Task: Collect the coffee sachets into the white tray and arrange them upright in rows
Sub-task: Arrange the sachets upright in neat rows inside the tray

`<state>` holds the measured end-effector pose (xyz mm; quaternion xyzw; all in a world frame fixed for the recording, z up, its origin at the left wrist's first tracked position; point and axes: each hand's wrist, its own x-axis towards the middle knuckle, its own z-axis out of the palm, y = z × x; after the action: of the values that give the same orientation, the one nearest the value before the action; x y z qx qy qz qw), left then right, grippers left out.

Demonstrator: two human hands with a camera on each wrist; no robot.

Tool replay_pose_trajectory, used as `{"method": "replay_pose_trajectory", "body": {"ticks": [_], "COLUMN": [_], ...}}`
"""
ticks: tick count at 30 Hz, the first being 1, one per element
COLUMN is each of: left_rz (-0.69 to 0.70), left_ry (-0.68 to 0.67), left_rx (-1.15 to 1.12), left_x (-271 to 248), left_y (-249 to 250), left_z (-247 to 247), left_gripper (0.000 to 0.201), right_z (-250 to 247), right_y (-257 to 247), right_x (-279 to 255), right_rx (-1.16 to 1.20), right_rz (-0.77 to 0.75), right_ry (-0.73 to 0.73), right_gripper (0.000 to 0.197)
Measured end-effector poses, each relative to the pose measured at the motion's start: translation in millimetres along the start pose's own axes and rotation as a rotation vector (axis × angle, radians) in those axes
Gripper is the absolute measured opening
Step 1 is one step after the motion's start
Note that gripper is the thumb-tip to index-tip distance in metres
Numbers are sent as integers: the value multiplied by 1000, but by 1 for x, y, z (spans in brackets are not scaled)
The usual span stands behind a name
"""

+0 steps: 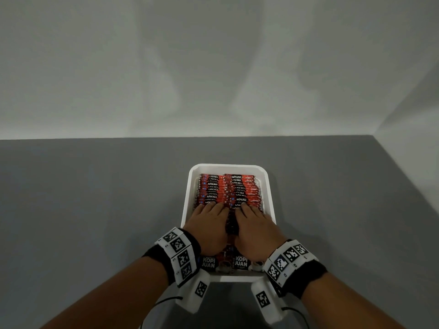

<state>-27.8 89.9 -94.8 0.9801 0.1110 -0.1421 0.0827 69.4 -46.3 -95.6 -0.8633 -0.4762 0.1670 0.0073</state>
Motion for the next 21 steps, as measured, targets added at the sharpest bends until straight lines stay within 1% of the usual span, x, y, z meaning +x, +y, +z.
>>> {"method": "replay_pose_trajectory", "body": {"ticks": [1, 7, 10, 12, 14, 16, 19, 21], "left_rz": [1, -10, -14, -43, -84, -118, -121, -114], "left_ry": [3, 9, 10, 22, 21, -16, -56, -33], "left_rx": [-13, -42, -58, -64, -47, -29, -45, -37], "left_x": [1, 0, 1, 2, 4, 5, 5, 6], "left_y": [1, 1, 0, -3, -7, -9, -9, -10], "left_z": [0, -3, -4, -4, -3, 0, 2, 1], "left_gripper": [73, 70, 75, 76, 74, 74, 73, 74], "right_z": [-1, -1, -2, -5, -8, -9, -9, -11], "right_y": [0, 1, 1, 1, 1, 0, 0, 0], "right_x": [0, 1, 3, 5, 9, 13, 15, 18], "right_rx": [-3, -19, -18, -13, 1, 12, 29, 26], "right_rz": [2, 4, 17, 29, 45, 57, 66, 67], "right_ry": [2, 1, 8, 9, -18, -49, -88, -83], "right_gripper": [74, 73, 74, 77, 80, 80, 79, 79]}}
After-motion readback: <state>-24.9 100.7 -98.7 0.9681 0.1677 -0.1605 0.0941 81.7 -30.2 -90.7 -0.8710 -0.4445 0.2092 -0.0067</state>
